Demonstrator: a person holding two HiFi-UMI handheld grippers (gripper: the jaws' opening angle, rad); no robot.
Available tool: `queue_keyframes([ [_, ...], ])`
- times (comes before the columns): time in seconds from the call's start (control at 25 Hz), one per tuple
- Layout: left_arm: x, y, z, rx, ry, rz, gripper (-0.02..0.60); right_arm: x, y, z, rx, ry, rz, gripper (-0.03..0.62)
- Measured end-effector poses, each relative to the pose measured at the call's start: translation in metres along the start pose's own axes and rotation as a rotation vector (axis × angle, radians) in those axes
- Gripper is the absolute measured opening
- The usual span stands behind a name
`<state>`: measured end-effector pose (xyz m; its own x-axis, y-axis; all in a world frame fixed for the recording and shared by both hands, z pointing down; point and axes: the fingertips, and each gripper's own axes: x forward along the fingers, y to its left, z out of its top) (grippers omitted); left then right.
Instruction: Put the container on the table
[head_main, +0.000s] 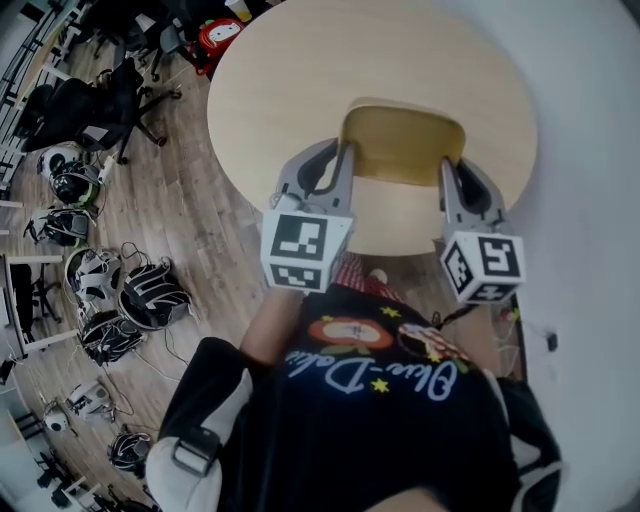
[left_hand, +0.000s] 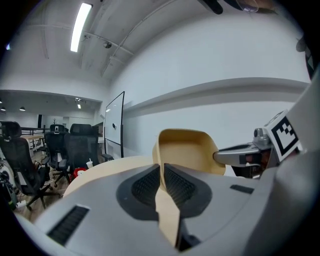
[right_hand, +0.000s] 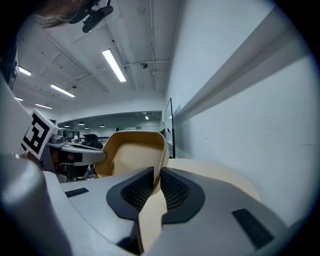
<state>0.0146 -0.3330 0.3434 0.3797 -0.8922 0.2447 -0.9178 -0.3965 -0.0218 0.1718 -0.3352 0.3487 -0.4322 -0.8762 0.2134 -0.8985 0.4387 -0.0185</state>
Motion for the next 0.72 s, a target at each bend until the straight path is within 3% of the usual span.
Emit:
queue_keyframes([
  [0.32,0.049,0.027,-0.027,-0.028,0.087,-0.042,0.025,0.052,-0.015,-0.028,0.010,0.108,-0.040,0.038],
  [0.72,0.097,0.047,-0.103,-0.078,0.286,-0.094,0.035,0.105,-0.023,-0.096,0.034,0.354,-0.036,0.038],
])
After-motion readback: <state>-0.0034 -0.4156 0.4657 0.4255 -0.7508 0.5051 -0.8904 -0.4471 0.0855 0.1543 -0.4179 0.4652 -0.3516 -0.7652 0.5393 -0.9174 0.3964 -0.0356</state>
